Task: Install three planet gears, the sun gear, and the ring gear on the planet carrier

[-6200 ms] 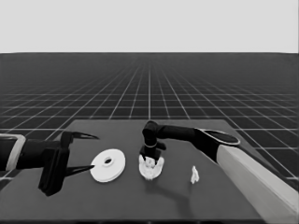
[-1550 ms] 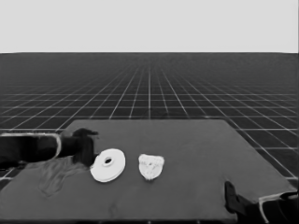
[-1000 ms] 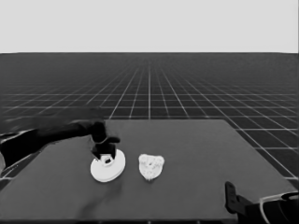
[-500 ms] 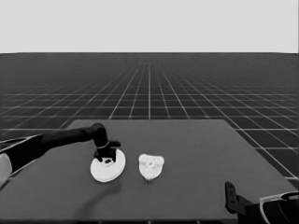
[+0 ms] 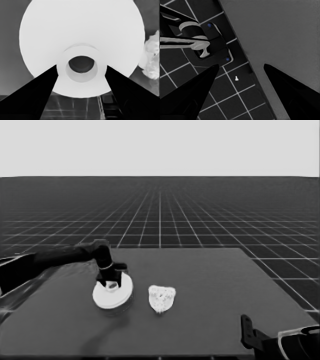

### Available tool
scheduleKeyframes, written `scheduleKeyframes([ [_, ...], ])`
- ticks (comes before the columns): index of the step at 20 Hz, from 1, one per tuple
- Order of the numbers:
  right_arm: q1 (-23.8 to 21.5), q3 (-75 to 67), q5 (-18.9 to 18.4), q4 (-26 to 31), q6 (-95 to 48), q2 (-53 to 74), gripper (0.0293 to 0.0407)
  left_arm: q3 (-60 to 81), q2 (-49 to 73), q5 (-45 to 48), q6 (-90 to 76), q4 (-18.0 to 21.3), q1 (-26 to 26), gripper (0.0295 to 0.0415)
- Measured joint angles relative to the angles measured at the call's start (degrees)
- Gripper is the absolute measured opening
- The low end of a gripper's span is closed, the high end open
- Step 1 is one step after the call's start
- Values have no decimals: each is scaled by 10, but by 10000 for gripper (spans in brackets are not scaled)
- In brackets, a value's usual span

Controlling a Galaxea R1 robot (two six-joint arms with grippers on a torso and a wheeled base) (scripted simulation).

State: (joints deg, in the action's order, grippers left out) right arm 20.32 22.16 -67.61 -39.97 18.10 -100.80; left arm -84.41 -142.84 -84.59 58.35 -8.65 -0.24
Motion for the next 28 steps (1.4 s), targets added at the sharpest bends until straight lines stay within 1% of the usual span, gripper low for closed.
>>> scheduleKeyframes([
  [1, 0, 0, 0, 0, 0, 0, 385, 5, 2, -9, 2, 14, 19, 348],
  [3, 0, 0, 0, 0, 0, 0, 385, 8, 3, -17, 3, 28, 36, 348],
  [8, 0, 0, 0, 0, 0, 0, 385, 8, 3, -21, 3, 35, 43, 348],
  [9, 0, 0, 0, 0, 0, 0, 385, 5, -71, -29, 124, 20, 35, 348],
  [10, 0, 0, 0, 0, 0, 0, 385, -23, -179, -34, 177, 13, 29, 348],
  [11, 0, 0, 0, 0, 0, 0, 385, -70, -250, -34, 186, 11, 25, 348],
  [12, 0, 0, 0, 0, 0, 0, 385, -110, -293, -34, 182, 9, 23, 348],
  [14, 0, 0, 0, 0, 0, 0, 385, -156, -332, -33, 173, 8, 22, 348],
  [18, 0, 0, 0, 0, 0, 0, 385, -181, -349, -32, 166, 8, 21, 348],
  [19, 0, 0, 0, 0, 0, 0, 385, -193, -353, -25, 159, -13, 1, 348],
  [20, 0, 0, 0, 0, 0, 0, 385, -202, -356, -21, 154, -26, -14, 348],
  [22, 0, 0, 0, 0, 0, 0, 385, -212, -358, -16, 149, -37, -27, 348],
  [28, 0, 0, 0, 0, 0, 0, 385, -216, -360, -13, 146, -43, -32, 348],
])
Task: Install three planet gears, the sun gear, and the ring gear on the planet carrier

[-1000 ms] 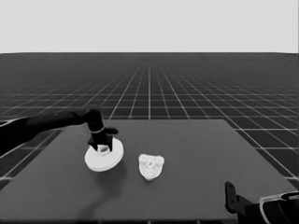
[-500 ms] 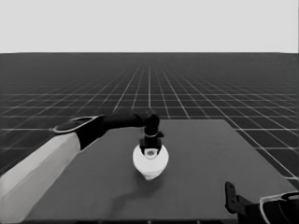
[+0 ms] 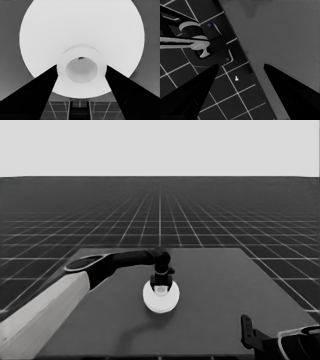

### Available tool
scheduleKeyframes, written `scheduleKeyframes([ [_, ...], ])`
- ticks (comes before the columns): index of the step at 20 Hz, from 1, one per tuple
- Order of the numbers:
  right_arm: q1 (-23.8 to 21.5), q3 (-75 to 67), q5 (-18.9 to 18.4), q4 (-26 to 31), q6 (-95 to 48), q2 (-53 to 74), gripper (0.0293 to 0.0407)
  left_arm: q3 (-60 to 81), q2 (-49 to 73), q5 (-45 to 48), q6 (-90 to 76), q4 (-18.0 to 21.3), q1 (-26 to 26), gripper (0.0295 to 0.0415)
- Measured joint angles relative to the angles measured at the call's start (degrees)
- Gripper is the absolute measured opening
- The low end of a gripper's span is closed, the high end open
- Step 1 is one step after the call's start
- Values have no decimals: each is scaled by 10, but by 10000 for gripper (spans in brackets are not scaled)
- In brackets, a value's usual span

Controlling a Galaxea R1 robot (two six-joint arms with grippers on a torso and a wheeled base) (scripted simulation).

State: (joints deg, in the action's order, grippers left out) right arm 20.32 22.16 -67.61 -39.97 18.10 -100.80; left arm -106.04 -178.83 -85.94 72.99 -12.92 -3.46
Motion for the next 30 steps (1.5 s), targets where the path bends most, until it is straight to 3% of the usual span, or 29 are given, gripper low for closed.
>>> scheduleKeyframes([
  [30, 0, 0, 0, 0, 0, 0, 385, -1, 1, 0, -143, 0, -7, 348],
])
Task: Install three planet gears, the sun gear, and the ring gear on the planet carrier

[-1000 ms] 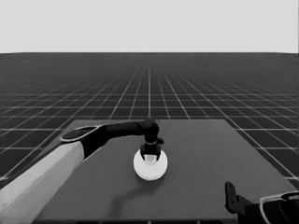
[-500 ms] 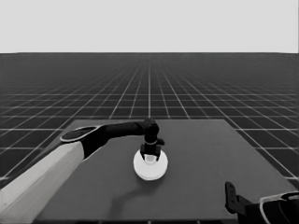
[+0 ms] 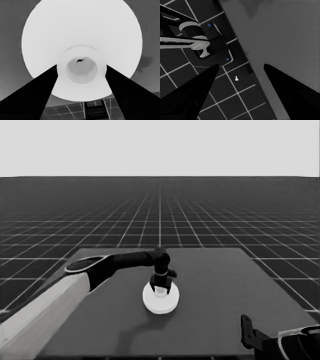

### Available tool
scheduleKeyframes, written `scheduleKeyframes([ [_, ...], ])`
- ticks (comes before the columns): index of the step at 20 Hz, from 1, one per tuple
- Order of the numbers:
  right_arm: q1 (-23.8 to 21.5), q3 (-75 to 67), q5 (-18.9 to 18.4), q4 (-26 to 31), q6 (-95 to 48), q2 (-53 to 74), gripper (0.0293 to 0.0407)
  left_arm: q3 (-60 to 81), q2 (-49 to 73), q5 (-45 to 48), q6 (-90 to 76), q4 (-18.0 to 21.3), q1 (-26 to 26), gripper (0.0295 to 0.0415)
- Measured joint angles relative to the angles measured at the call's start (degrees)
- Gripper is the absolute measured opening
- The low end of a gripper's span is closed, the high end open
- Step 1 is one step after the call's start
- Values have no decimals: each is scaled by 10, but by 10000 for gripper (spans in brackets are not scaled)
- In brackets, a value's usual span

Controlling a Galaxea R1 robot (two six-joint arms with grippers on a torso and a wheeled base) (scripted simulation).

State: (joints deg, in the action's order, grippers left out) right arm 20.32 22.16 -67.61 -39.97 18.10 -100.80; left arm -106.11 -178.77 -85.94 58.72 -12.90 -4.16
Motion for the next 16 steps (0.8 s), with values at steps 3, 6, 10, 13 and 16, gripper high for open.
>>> scheduleKeyframes([
  [3, 0, 0, 0, 0, 0, 0, 385, 0, 0, 0, -15, 0, -1, 348],
  [6, 0, 0, 0, 0, 0, 0, 385, 0, 0, 0, -30, 0, -1, 348],
  [10, 0, 0, 0, 0, 0, 0, 385, 0, 0, 0, -50, 0, -1, 348],
  [13, 0, 0, 0, 0, 0, 0, 385, 0, 0, 0, -65, 0, -1, 348],
  [16, 0, 0, 0, 0, 0, 0, 385, 0, 0, 0, -80, 0, -1, 348],
])
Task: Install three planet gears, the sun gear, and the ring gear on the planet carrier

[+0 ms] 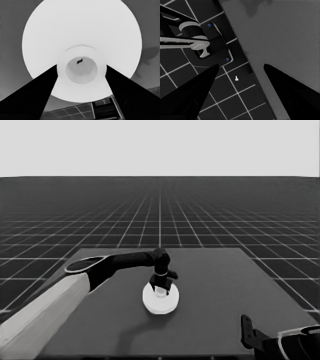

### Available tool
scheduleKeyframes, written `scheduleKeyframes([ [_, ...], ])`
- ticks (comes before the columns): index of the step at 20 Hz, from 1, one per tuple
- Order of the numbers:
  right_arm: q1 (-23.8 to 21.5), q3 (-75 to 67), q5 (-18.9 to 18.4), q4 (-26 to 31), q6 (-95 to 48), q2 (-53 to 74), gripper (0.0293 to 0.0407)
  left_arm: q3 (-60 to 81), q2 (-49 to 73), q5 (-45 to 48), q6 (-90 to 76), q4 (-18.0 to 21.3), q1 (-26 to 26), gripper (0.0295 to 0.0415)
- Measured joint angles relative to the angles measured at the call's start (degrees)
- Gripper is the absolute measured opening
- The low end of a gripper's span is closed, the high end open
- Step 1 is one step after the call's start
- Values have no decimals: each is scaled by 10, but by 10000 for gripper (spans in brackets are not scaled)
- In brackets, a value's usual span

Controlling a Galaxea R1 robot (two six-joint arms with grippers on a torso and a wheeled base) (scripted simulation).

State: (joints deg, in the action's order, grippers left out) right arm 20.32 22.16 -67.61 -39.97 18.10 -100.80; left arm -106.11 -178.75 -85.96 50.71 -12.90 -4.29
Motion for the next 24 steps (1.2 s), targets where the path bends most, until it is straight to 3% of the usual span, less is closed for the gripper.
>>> scheduleKeyframes([
  [14, 0, 0, 0, 0, 0, 0, 385, 0, 0, 0, -70, 0, -1, 348],
  [15, 0, 0, 0, 0, 0, 0, 385, 0, 0, 0, -73, 0, -1, 373],
  [16, 0, 0, 0, 0, 0, 0, 385, 0, 0, 0, -75, 0, -1, 381],
  [24, 0, 0, 0, 0, 0, 0, 385, 0, 0, 0, -77, 0, -1, 385],
])
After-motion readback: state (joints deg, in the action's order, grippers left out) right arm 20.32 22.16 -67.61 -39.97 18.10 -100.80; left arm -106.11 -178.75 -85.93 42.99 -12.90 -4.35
